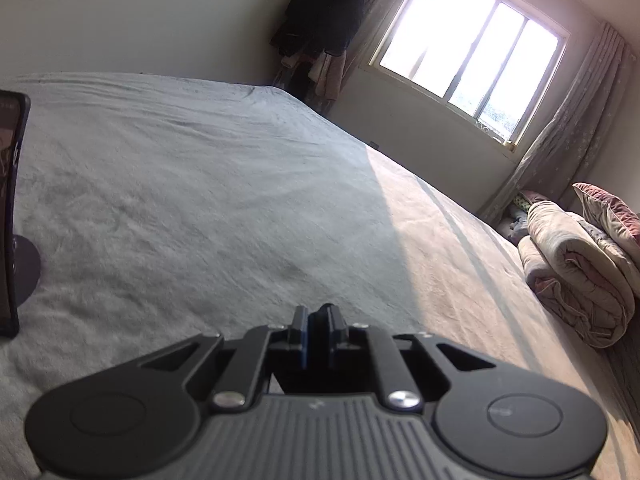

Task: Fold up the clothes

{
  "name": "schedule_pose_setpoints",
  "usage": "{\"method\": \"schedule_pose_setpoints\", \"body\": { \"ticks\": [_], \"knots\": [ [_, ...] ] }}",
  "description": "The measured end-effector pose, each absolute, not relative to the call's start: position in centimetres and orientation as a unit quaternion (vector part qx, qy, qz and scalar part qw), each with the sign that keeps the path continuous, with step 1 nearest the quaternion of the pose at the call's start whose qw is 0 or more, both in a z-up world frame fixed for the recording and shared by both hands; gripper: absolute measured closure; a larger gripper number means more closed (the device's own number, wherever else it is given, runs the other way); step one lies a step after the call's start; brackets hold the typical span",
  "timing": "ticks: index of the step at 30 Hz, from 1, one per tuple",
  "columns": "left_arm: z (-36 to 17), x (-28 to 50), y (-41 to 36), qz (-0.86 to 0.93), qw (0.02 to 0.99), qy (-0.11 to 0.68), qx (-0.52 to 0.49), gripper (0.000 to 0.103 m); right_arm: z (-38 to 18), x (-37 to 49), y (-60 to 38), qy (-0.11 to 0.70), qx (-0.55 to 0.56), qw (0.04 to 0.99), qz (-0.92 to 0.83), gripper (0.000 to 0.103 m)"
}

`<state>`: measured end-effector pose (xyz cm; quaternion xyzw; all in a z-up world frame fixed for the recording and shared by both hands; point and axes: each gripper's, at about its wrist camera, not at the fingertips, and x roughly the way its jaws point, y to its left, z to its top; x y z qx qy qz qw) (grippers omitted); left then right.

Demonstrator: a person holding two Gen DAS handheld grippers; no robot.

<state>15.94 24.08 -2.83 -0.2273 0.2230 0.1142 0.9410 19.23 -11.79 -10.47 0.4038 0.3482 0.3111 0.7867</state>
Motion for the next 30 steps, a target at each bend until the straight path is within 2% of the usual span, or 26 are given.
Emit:
{"method": "schedule_pose_setpoints", "body": {
  "ticks": [18,22,25,26,28,29,30],
  "knots": [
    [-1.2,17.9,28.7,0.258,0.936,0.23,-0.061,0.094,-10.9,19.1,-11.7,0.348,0.401,0.788,0.312,0.045],
    [-0.8,17.7,26.4,0.265,0.938,0.222,0.017,0.092,-10.9,19.2,-11.8,0.348,0.4,0.788,0.312,0.045],
    [0.1,17.0,26.5,0.207,0.959,0.194,-0.025,0.089,-11.0,19.2,-11.8,0.348,0.4,0.788,0.312,0.045],
    [0.6,16.7,26.9,0.181,0.965,0.184,-0.055,0.088,-11.0,19.2,-11.8,0.348,0.4,0.788,0.312,0.045],
    [1.3,16.5,27.5,0.147,0.968,0.18,-0.1,0.078,-11.0,19.3,-11.8,0.348,0.4,0.788,0.312,0.045],
    [1.4,16.6,27.5,0.145,0.966,0.189,-0.102,0.068,-11.0,19.3,-11.8,0.348,0.401,0.788,0.312,0.045],
    [1.3,16.8,27.6,0.147,0.963,0.202,-0.099,0.065,-11.0,19.3,-11.8,0.348,0.401,0.788,0.312,0.045]
  ]
}}
